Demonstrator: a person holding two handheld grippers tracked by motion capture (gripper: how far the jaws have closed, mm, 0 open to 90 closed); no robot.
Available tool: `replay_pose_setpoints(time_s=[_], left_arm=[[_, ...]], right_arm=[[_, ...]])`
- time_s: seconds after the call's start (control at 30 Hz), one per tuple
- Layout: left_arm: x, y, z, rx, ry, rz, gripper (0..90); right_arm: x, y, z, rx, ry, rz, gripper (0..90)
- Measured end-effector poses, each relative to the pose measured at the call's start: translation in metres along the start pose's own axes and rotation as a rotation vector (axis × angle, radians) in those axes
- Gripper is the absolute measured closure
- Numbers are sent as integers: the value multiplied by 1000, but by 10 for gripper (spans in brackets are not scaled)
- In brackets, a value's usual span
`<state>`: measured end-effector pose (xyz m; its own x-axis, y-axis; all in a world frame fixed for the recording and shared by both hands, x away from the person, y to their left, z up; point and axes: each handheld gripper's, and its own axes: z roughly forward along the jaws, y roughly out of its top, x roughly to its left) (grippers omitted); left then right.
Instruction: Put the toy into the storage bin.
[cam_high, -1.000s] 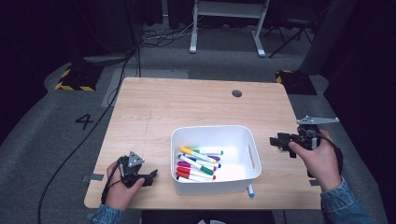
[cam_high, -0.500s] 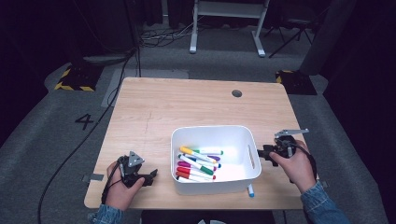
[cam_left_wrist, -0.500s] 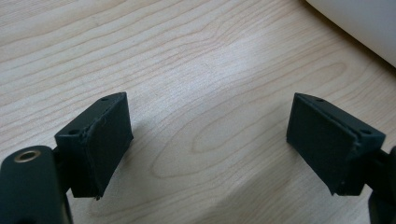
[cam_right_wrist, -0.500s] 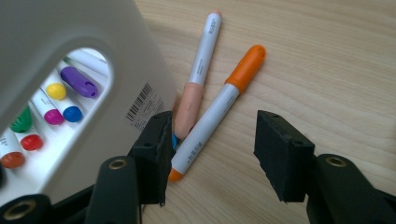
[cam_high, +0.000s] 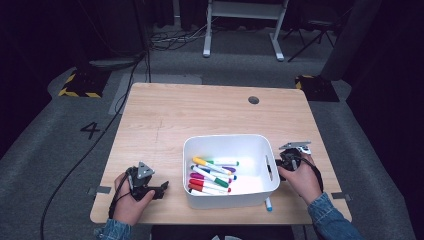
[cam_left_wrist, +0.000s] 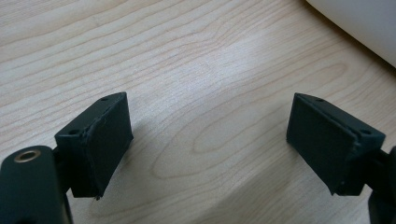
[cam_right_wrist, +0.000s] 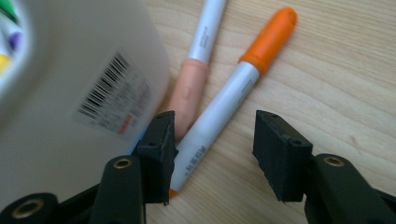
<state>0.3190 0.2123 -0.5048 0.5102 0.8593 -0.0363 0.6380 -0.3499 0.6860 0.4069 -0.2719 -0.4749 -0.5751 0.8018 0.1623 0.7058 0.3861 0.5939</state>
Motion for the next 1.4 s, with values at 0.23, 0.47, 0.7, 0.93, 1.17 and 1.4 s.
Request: replay_pose_setpoints(time_s=[0.23, 0.47, 0.7, 0.93, 1.17, 1.4], left_arm=[[0, 0, 0, 0, 0, 0, 144], [0, 0, 0, 1, 4, 2, 144], [0, 0, 0, 0, 4, 2, 144], [0, 0, 0, 0, 0, 0, 144], [0, 0, 0, 0, 0, 0, 144], [0, 0, 0, 1, 3, 1, 143]], right_arm=[[-12, -9, -8, 47, -93, -28, 656], [-15, -13, -11, 55, -123, -7, 766], [-14, -14, -11, 42, -121, 10, 767], [-16, -10, -28, -8, -84, 32, 768], [-8, 1, -62, -47, -74, 24, 768], [4, 16, -105, -121, -42, 6, 767]])
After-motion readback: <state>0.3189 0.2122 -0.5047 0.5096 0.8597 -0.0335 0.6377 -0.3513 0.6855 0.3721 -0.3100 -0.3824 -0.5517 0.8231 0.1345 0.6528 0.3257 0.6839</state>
